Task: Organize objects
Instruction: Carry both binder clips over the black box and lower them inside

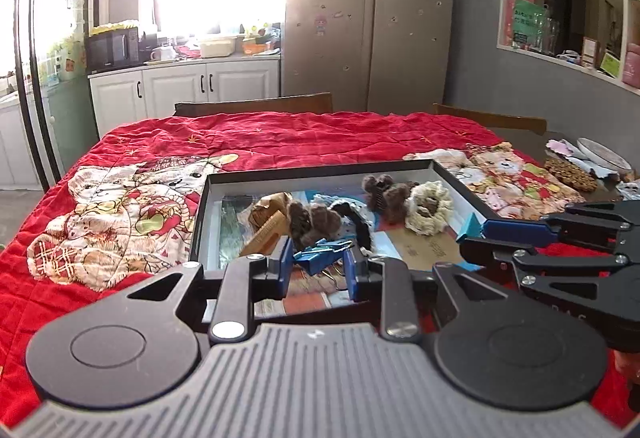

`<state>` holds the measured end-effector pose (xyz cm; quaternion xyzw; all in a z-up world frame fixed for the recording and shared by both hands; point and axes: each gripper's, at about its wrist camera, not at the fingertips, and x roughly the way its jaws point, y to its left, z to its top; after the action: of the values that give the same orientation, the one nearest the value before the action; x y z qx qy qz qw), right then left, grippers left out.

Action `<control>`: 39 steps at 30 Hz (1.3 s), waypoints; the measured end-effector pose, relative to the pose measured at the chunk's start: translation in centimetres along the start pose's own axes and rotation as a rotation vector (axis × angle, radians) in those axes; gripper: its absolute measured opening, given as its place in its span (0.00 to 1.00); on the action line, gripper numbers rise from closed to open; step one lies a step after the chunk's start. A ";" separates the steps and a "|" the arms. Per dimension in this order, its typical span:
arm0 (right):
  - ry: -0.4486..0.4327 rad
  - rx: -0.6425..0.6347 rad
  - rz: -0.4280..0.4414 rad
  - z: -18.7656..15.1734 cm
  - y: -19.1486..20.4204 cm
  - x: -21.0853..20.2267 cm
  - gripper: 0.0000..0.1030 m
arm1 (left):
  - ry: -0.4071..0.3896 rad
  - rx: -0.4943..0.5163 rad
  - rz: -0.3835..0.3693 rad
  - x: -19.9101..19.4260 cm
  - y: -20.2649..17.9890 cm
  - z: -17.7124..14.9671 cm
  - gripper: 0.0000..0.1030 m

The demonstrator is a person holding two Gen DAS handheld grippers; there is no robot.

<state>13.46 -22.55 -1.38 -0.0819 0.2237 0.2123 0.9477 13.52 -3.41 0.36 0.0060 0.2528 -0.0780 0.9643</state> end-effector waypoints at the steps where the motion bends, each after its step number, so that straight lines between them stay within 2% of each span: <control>1: 0.001 0.004 -0.001 0.1 -0.1 0.3 0.23 | 0.003 0.001 0.002 0.3 0.1 0.1 0.29; 7: 0.016 0.017 -0.020 0.8 -0.8 2.3 0.23 | 0.031 0.000 0.013 2.5 0.5 0.8 0.29; 17: 0.053 0.048 -0.067 0.8 -2.8 5.2 0.23 | 0.067 0.038 -0.018 5.6 -1.0 1.2 0.29; 39: 0.148 0.097 -0.102 -1.0 -5.8 9.0 0.23 | 0.152 0.191 -0.075 11.1 -4.4 0.1 0.30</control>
<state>22.91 -24.67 -6.02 -0.0625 0.2986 0.1461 0.9410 22.47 -9.43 -4.86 0.0944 0.3165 -0.1372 0.9339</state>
